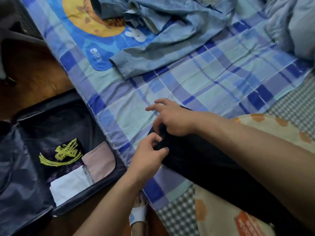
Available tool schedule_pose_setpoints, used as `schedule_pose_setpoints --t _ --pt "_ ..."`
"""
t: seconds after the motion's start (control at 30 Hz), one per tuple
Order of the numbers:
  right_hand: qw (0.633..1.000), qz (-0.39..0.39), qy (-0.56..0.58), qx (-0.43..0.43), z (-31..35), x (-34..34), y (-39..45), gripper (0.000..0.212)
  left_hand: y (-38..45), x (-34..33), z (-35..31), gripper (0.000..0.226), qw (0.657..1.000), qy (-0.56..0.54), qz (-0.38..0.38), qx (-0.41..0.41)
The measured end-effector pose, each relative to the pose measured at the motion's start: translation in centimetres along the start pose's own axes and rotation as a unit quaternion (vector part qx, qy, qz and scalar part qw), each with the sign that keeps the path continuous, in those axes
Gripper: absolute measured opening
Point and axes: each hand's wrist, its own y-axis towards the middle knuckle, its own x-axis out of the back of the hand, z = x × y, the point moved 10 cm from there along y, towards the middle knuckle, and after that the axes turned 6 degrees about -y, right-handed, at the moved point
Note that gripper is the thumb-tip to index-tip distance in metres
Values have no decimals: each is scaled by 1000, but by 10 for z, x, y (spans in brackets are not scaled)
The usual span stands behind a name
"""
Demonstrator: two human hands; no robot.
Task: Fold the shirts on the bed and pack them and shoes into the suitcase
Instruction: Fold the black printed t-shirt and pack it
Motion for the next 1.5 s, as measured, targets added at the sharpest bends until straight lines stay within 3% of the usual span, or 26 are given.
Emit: schedule_pose_setpoints --t 0.1,0.23,0.37,0.5,0.6,0.67,0.73,0.8,0.9,1.0,1.07,1.13,1.23,1.37,1.4,1.5 --pt "992 61 -110 -34 -41 5 16 36 4 5 9 22 999 -43 -6 33" --pt "989 66 -63 -115 -96 13 18 24 9 25 29 19 995 -38 -55 68" --pt "989 24 -71 -125 -116 11 36 27 16 49 27 12 989 -13 -131 72" --pt "987 -10 -46 -152 -116 -10 46 26 27 63 23 22 982 79 -165 52" --pt "966 -147 40 -208 -103 -21 23 37 25 66 30 25 972 147 -174 53" --pt "914 -271 110 -281 -94 -21 -31 40 17 66 18 19 958 210 -193 10" --pt "869 -341 133 -332 -77 -37 -106 39 6 52 -12 27 907 351 -215 -91" --pt "856 -336 129 -371 -51 -73 -183 40 -11 1 -40 30 862 417 -157 -240" --pt "856 -242 121 -441 -18 -149 -299 44 -49 -114 -32 22 778 468 79 -412" --pt "815 -121 139 -549 -10 -232 -418 64 -85 -193 2 32 693 509 226 -458" --pt "783 -33 178 -595 -11 -282 -478 84 -95 -223 18 40 660 538 263 -453" --pt "783 10 196 -590 -12 -316 -507 86 -95 -241 28 44 639 566 262 -450" --pt "789 -51 175 -587 -21 -326 -522 71 -85 -252 35 38 630 596 243 -435" --pt "705 -250 172 -641 -22 -293 -564 33 -81 -254 25 31 632 595 238 -437" --pt "705 -285 151 -631 -18 -280 -574 35 -85 -253 18 33 633 587 237 -445" --pt "758 -322 72 -563 -2 -251 -586 35 -101 -250 7 36 613 590 243 -465"
